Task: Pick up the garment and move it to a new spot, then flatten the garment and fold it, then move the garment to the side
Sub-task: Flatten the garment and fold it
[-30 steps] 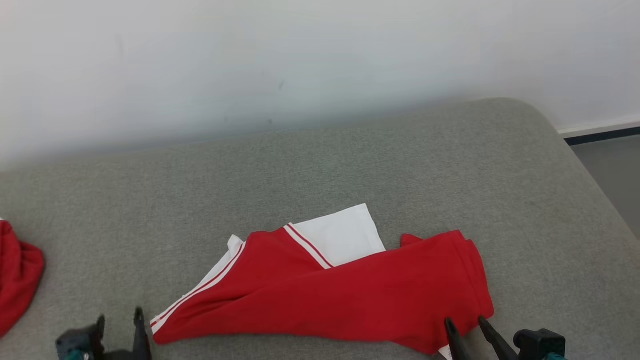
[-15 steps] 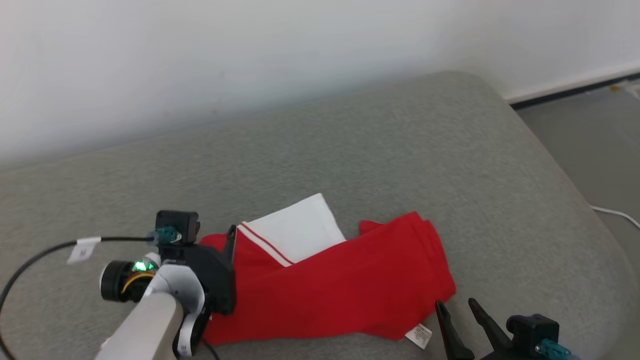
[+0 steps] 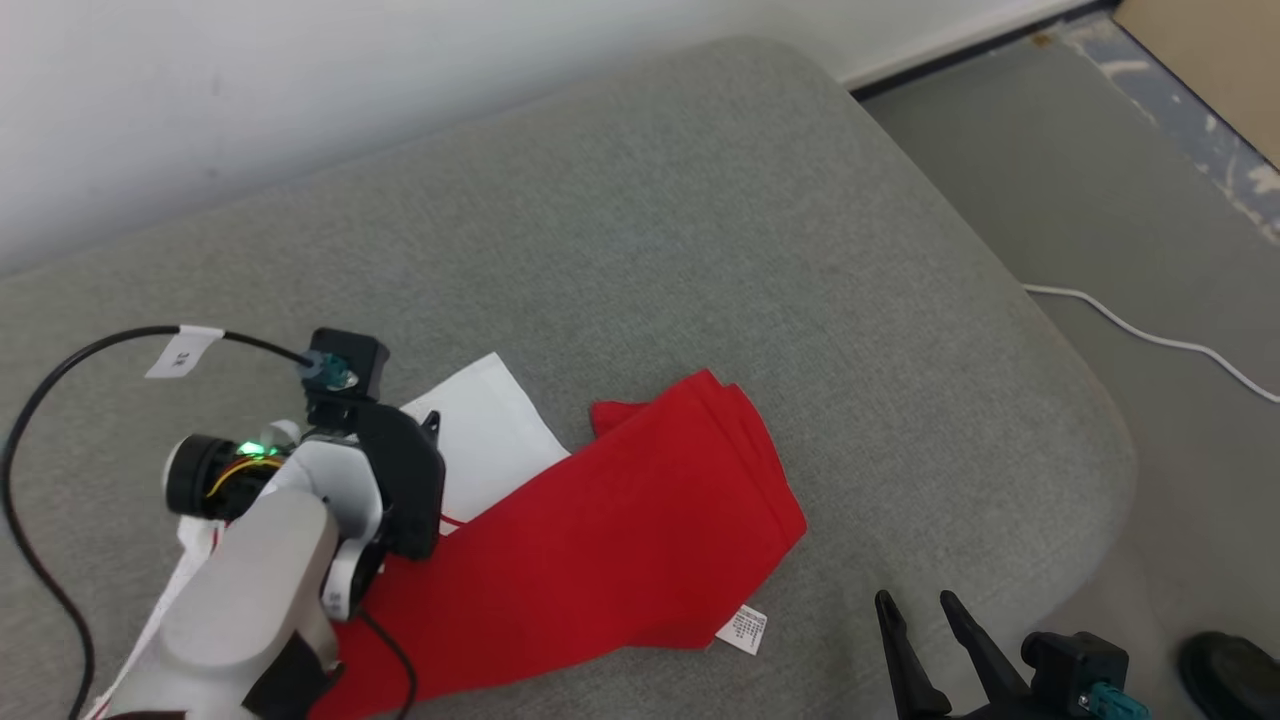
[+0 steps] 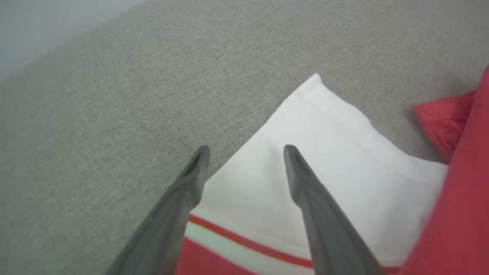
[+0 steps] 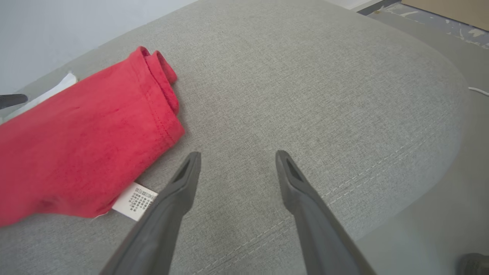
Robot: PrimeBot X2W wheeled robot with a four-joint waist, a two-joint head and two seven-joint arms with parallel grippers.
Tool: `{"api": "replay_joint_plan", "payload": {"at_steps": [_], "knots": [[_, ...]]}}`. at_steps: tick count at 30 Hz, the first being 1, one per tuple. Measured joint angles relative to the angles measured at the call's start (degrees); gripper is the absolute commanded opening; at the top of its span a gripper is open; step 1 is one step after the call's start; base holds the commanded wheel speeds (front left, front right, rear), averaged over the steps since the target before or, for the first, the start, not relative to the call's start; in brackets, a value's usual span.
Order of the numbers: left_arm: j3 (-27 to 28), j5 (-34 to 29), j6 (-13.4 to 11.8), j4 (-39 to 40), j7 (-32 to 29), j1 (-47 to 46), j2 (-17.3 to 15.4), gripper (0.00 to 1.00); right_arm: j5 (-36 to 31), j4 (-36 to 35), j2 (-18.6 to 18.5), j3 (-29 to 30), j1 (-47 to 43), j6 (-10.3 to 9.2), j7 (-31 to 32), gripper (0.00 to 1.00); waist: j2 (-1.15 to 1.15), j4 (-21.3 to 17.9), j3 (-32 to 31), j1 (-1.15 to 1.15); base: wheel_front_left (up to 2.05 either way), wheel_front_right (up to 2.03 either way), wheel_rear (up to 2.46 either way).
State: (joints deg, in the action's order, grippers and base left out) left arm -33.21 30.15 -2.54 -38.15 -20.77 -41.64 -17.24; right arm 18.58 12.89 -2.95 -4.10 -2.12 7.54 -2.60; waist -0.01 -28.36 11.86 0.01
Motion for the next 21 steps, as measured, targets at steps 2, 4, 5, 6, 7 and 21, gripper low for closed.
{"api": "replay_joint_plan", "payload": {"at_steps": [2,4,5,6,7,21], "knots": [[-0.5,-0.4,0.0,-0.7,0.1,-1.0,0.8,1.0,0.2,0.5,0.0,-0.4,0.4,0.0,-0.4,1.0,0.0,-0.7,1.0,0.0,0.0,0.0,0.0],[-1.1,-0.9,0.0,-1.7,0.3,-2.4,1.4,1.0,0.6,0.7,0.0,-1.1,1.1,0.0,-0.6,1.0,0.0,-1.3,1.8,0.0,0.0,0.0,0.0],[-1.3,-1.3,0.0,-2.2,0.5,-3.2,1.8,1.0,0.6,0.8,0.0,-1.4,1.3,0.0,-0.9,1.0,0.0,-1.5,2.1,0.0,0.0,0.0,0.0],[-1.5,-1.5,0.0,-2.8,0.6,-3.8,2.2,1.0,0.7,0.9,0.0,-1.7,1.3,0.0,-1.0,1.0,0.0,-1.7,2.4,0.0,0.0,0.0,0.0],[-1.7,-1.5,0.1,-3.4,0.6,-4.4,2.6,1.0,0.9,1.0,0.0,-1.8,1.3,0.0,-1.1,1.0,0.0,-1.8,2.7,0.0,0.0,0.0,0.0],[-3.4,-2.0,1.4,-14.1,4.3,-10.1,7.4,0.9,1.9,2.4,0.0,-2.0,1.9,0.0,-3.0,1.0,0.0,-2.5,5.5,-0.01,0.0,0.0,0.0]]}}
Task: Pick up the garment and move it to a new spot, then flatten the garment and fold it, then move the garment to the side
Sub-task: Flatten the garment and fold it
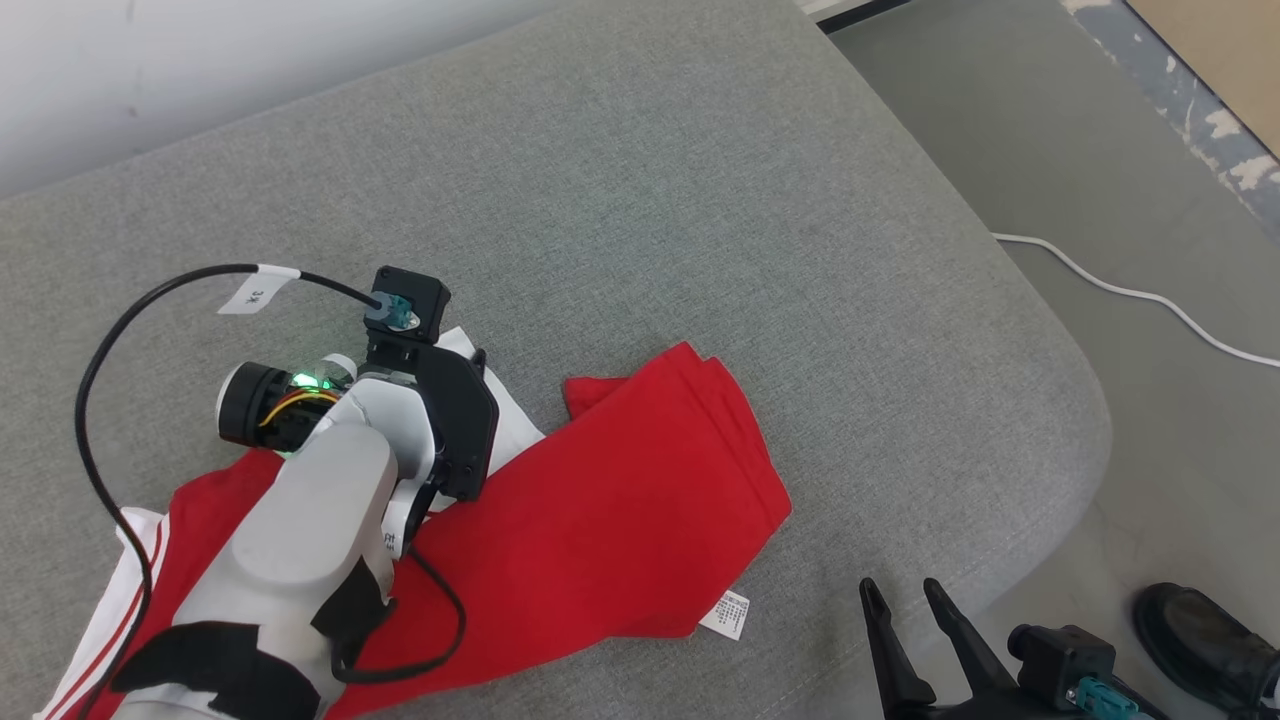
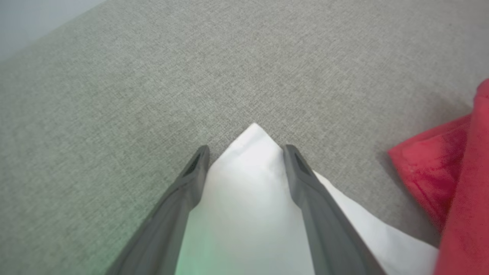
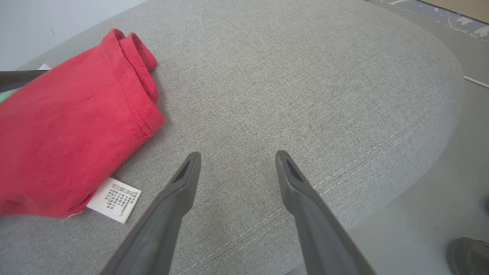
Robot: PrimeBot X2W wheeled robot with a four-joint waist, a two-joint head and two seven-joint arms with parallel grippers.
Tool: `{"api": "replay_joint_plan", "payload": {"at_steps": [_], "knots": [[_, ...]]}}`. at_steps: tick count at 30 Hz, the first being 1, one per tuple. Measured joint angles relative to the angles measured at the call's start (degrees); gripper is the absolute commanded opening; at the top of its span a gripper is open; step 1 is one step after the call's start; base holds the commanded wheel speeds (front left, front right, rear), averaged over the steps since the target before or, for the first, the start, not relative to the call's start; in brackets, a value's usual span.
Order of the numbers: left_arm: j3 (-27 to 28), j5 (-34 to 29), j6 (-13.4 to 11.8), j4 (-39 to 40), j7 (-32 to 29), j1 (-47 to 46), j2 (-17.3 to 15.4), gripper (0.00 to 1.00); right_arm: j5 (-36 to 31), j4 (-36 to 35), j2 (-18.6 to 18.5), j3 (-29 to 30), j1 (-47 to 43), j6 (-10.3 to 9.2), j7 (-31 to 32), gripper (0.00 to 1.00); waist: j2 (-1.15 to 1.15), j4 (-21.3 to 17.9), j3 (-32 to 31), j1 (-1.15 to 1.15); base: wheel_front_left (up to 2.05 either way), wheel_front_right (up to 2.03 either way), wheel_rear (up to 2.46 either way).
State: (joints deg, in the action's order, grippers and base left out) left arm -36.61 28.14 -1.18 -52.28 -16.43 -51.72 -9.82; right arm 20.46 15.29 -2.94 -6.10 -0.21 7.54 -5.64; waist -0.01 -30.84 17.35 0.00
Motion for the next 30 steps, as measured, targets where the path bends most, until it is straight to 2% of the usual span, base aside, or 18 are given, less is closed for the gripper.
{"api": "replay_joint_plan", "payload": {"at_steps": [2,4,5,9,11,12,15,18,21,26,28,30], "knots": [[0.2,0.1,0.0,-1.2,0.8,-0.4,0.2,0.72,0.0,0.0,0.0,0.0,0.0,0.0,0.0,1.0,0.0,0.0,0.2,0.0,0.0,0.0,0.0],[0.3,0.2,0.0,-2.4,1.7,-0.9,0.4,0.17,0.0,0.1,0.0,-0.1,0.0,0.0,0.0,1.0,0.01,0.1,0.3,0.0,0.0,0.0,0.0],[0.4,0.3,0.0,-3.0,2.3,-1.2,0.4,0.0,0.0,0.1,0.0,-0.3,0.1,0.0,0.0,1.0,0.0,0.1,0.4,0.0,0.0,0.0,0.0],[0.8,0.7,0.5,-3.9,4.9,-1.3,0.7,0.0,0.0,0.2,0.0,-0.9,0.5,0.0,0.1,1.0,0.01,0.3,0.5,0.0,0.0,0.0,0.0],[1.6,1.2,0.5,-3.8,7.7,-1.3,0.6,0.0,0.0,0.3,0.0,-1.3,0.9,0.0,0.4,1.0,0.0,0.5,0.5,0.0,0.0,0.0,0.0],[2.8,2.2,0.1,-3.2,11.2,-1.3,0.2,0.0,-0.1,0.3,0.0,-1.5,1.6,0.0,0.6,1.0,0.0,0.8,0.3,0.0,0.0,0.0,0.0],[4.0,2.9,0.2,-1.7,14.5,-1.3,-0.1,0.0,-0.4,0.3,0.1,-0.8,1.7,0.0,0.7,1.0,0.0,1.3,0.1,0.0,0.0,0.0,0.0],[6.1,4.7,1.8,2.1,18.2,-1.1,-0.5,0.0,-1.3,-0.1,0.0,1.1,1.7,0.0,1.1,1.0,0.0,2.9,-0.2,0.0,0.0,0.0,0.0],[9.8,9.0,3.9,7.6,20.3,0.7,-2.4,0.0,-2.6,-1.7,0.0,3.3,1.4,0.0,1.7,1.0,0.0,5.4,-0.5,0.0,0.0,0.0,0.0],[16.1,17.1,5.7,20.8,19.8,10.4,-8.2,0.0,-4.9,-6.0,0.1,7.5,0.6,0.0,4.2,1.0,0.0,10.0,-2.1,0.0,0.0,0.0,0.0],[18.1,19.1,4.7,27.4,18.8,15.5,-9.8,0.0,-5.8,-8.0,0.1,8.7,0.0,0.0,5.9,1.0,0.0,11.8,-3.0,0.0,0.0,0.0,0.0],[19.8,20.6,2.2,33.0,18.1,20.9,-11.7,0.0,-6.1,-10.0,0.0,9.4,-0.2,0.0,7.7,1.0,0.01,13.5,-4.0,-0.01,0.0,0.0,0.0]]}}
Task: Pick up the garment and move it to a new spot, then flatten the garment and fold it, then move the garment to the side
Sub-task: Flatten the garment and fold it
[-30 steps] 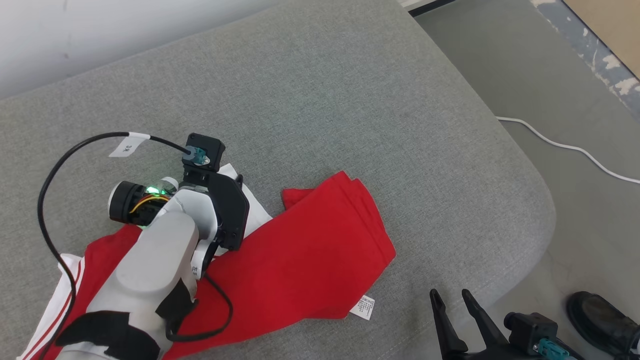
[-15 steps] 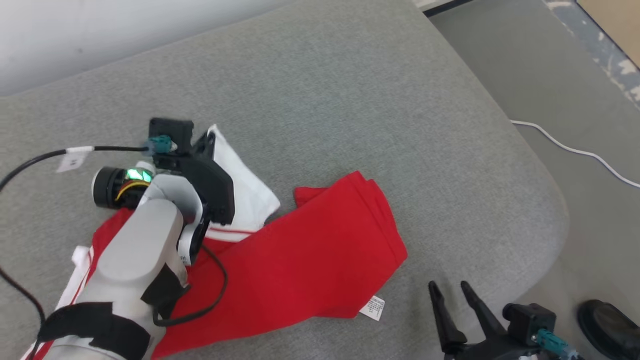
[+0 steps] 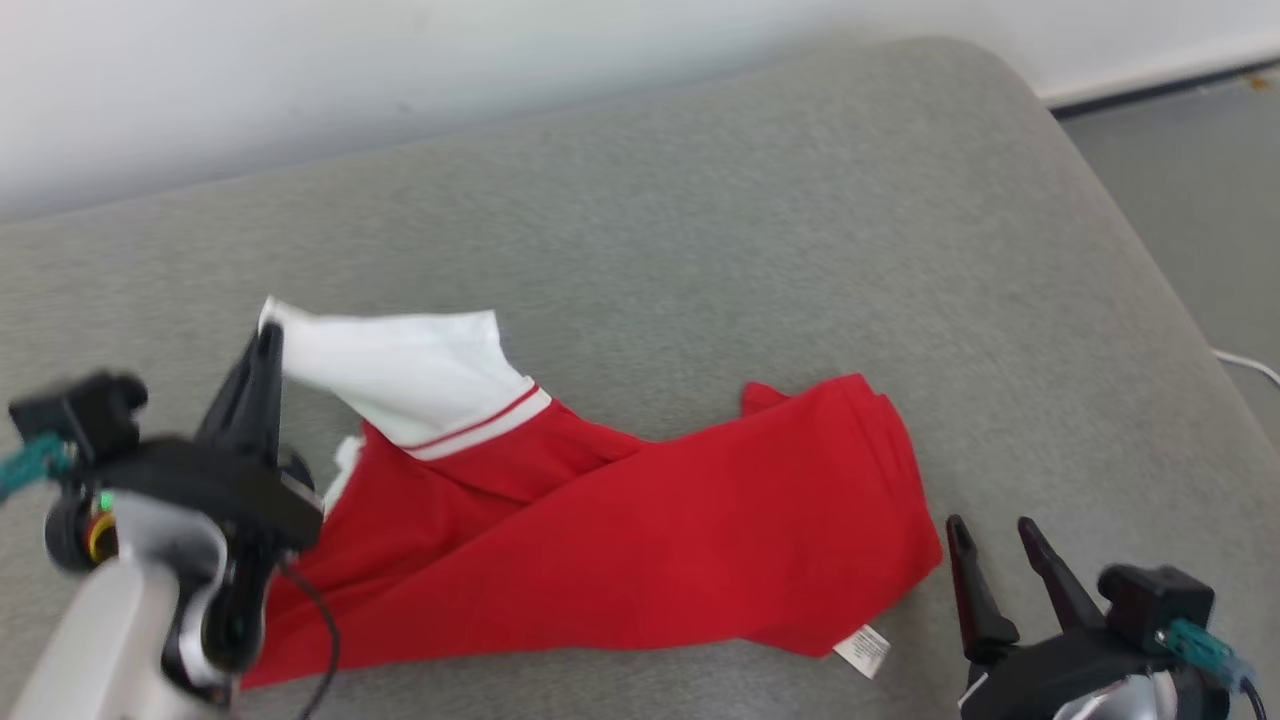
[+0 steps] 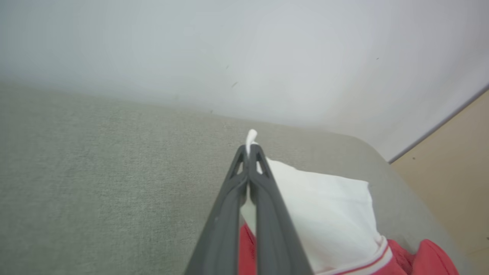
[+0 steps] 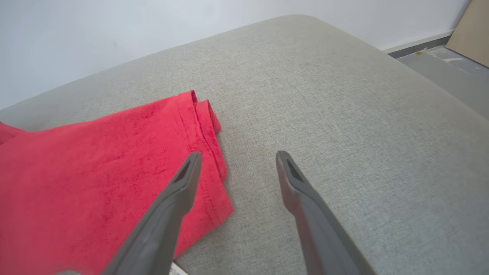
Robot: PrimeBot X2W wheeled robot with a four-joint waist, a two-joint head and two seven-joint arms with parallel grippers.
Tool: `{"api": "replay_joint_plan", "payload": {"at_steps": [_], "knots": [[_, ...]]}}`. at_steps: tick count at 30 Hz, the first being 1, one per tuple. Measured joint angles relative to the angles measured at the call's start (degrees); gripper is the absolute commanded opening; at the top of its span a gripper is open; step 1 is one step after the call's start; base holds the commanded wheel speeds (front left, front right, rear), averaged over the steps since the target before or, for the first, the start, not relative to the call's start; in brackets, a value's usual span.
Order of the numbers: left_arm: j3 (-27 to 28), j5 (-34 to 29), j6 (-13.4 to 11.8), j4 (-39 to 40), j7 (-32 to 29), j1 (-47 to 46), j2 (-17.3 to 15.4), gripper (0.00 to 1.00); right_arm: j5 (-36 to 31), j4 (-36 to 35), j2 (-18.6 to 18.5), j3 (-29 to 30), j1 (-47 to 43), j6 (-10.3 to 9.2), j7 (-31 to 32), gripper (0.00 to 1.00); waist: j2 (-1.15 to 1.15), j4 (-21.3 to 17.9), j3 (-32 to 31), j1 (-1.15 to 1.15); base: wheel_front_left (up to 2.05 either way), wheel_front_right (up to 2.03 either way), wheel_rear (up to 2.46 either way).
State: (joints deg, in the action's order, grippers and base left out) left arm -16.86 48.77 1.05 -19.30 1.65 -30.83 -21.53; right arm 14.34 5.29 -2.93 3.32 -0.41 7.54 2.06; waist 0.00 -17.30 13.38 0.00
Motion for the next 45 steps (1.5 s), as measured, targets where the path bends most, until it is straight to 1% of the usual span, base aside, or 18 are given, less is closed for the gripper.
{"api": "replay_joint_plan", "payload": {"at_steps": [1,3,6,9,13,18,19,24,26,27,30,32,37,38,39,40,42,45], "knots": [[0.7,0.7,-1.2,2.8,-0.5,2.8,-0.6,0.0,0.0,-0.9,0.0,0.1,0.1,0.0,1.0,1.0,0.0,0.9,-0.5,0.0,0.0,0.0,0.0],[1.8,2.0,-3.2,7.3,-1.1,7.9,-0.8,0.0,0.0,-1.8,0.0,-0.5,0.7,0.0,3.8,1.0,0.0,2.6,-1.6,0.0,0.0,0.0,0.0],[2.4,4.1,-5.0,12.2,-1.7,13.6,-0.2,0.0,-0.4,-1.6,0.0,-0.8,3.2,0.0,8.7,1.0,0.0,5.1,-3.0,0.0,0.0,0.0,0.0],[2.2,5.0,-6.1,14.8,-2.1,16.5,0.8,0.0,-2.9,0.9,0.1,0.7,6.6,0.01,15.4,1.0,0.0,7.5,-4.3,0.0,0.0,0.0,0.0],[0.9,4.8,-7.1,16.6,-2.4,17.1,1.8,0.0,-4.4,4.7,0.0,3.2,11.1,0.0,22.6,1.0,0.0,10.4,-5.7,-0.01,0.0,0.0,0.0],[-0.5,4.3,-7.0,16.5,-2.6,16.6,2.8,0.0,-6.4,9.3,0.0,3.0,14.6,0.0,28.1,1.0,0.0,13.3,-6.5,0.0,0.0,0.0,0.0],[-0.7,4.3,-6.7,16.3,-2.6,16.5,2.9,0.0,-6.8,10.3,0.1,2.9,14.8,0.01,28.8,1.0,0.0,13.7,-6.5,0.0,0.0,0.0,0.0],[-1.7,4.3,-5.8,14.5,-2.3,16.0,3.9,0.0,-9.0,14.0,0.0,3.9,16.7,0.01,29.7,1.0,0.0,14.9,-6.1,0.0,0.0,0.0,0.0],[-1.9,4.4,-5.6,14.0,-2.2,15.5,4.3,0.0,-10.6,14.6,0.1,5.1,17.3,0.0,28.5,1.0,0.0,15.0,-5.8,0.0,0.0,0.0,0.0],[-1.9,4.4,-5.5,13.6,-2.1,15.3,4.4,0.0,-12.2,14.8,0.0,6.8,18.3,0.0,27.0,1.0,0.0,15.1,-5.6,0.0,0.0,0.0,0.0],[-2.0,4.4,-5.1,13.1,-2.1,15.2,4.4,0.0,-12.5,16.2,0.0,8.8,19.2,0.0,26.2,1.0,0.0,15.0,-5.5,0.0,0.0,0.0,0.0],[-2.2,4.4,-5.1,12.9,-2.1,15.0,4.4,0.0,-11.2,18.3,0.0,8.4,19.2,0.0,26.8,1.0,0.0,14.9,-5.6,0.01,0.0,0.0,0.0],[-2.3,4.4,-5.0,12.6,-2.1,14.3,4.4,0.0,-10.5,23.1,0.0,7.9,20.4,0.01,27.9,1.0,0.0,14.7,-5.3,0.0,0.0,0.0,0.0],[-2.4,4.4,-5.0,12.5,-2.1,14.2,4.4,0.0,-10.0,24.0,-0.1,7.7,21.0,0.01,28.1,0.88,0.0,14.8,-5.2,0.0,0.0,0.0,0.0],[-2.4,4.4,-5.0,12.5,-2.2,14.2,4.4,0.0,-9.8,24.7,-0.1,7.2,21.6,0.01,27.9,0.33,0.0,14.8,-5.2,0.0,0.0,0.0,0.0],[-2.3,4.4,-5.0,12.4,-2.1,14.1,4.4,0.0,-9.7,25.1,-0.2,6.2,22.0,0.0,27.5,0.0,0.0,14.8,-5.1,0.0,0.0,0.0,0.0],[-1.9,4.3,-5.0,12.4,-1.1,13.7,4.5,0.0,-9.3,25.2,-0.1,5.3,22.9,0.0,25.0,0.0,0.0,14.8,-5.0,0.01,0.0,0.0,0.0],[-0.5,3.3,-5.0,12.6,2.1,11.3,4.4,0.0,-10.5,23.2,0.2,5.3,25.7,0.01,17.1,0.0,-0.01,14.9,-5.2,0.01,0.0,0.0,0.0]]}}
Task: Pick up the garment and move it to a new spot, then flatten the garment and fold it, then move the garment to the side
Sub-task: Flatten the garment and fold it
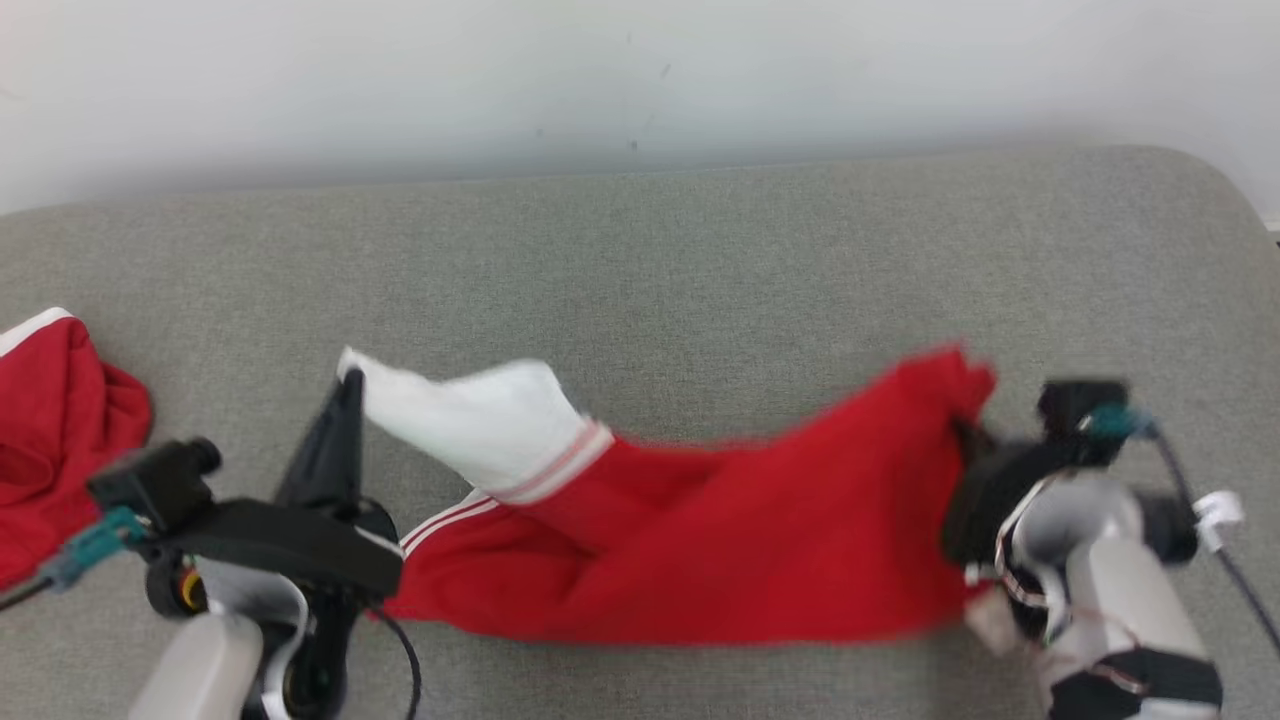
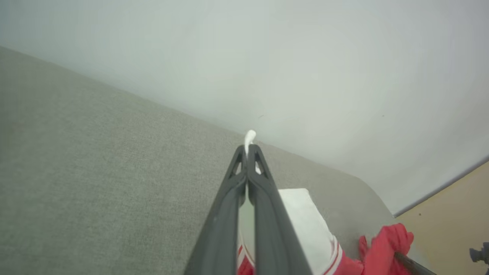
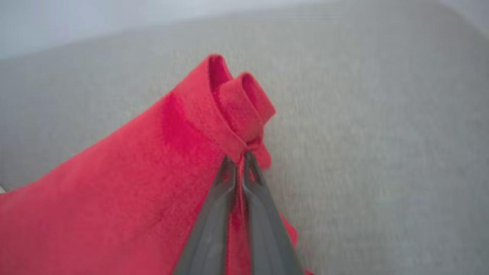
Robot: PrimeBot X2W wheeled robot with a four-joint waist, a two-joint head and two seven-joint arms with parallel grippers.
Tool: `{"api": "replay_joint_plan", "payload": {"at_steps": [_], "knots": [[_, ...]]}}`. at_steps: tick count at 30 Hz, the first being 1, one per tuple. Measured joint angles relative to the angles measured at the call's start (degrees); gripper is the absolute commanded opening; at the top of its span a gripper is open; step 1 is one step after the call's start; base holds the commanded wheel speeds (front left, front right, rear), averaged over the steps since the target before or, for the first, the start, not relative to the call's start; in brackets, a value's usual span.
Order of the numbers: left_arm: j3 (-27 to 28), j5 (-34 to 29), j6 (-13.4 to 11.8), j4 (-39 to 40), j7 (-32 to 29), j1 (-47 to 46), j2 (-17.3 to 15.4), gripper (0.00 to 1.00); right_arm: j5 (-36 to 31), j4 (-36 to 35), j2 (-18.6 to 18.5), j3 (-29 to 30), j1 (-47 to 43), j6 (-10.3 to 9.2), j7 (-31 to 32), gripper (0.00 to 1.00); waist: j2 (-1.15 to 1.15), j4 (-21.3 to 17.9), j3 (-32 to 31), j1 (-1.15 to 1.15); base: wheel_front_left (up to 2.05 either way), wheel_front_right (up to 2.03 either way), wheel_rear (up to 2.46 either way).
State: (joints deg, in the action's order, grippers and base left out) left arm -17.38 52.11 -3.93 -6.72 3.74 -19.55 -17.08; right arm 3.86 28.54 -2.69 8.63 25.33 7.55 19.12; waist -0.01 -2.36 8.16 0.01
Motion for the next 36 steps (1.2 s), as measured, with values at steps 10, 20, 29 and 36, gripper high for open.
{"api": "replay_joint_plan", "payload": {"at_steps": [10,20,29,36], "knots": [[2.3,0.3,2.8,5.6,5.7,-1.2,0.2,0.0,-2.1,-8.4,-0.2,1.4,0.4,0.0,-16.6,0.0,0.01,0.3,-2.6,-0.01,0.0,0.0,0.0],[1.9,5.7,2.2,7.8,2.9,15.7,-0.3,0.0,1.4,-9.1,0.0,7.2,-17.8,0.0,-0.6,1.0,0.0,1.4,-3.0,-0.01,0.0,0.0,0.0],[-0.4,6.4,2.4,7.2,3.2,20.9,0.8,0.0,0.7,-28.4,-0.3,13.1,-19.2,-0.01,10.9,1.0,0.01,3.3,-3.4,-0.02,0.0,0.0,0.0],[-2.0,5.4,2.9,5.2,3.2,19.1,1.9,0.0,-2.5,-25.0,-0.4,5.8,-10.0,-0.01,18.6,1.0,0.01,4.4,-2.2,-0.01,0.0,0.0,0.0]]}}
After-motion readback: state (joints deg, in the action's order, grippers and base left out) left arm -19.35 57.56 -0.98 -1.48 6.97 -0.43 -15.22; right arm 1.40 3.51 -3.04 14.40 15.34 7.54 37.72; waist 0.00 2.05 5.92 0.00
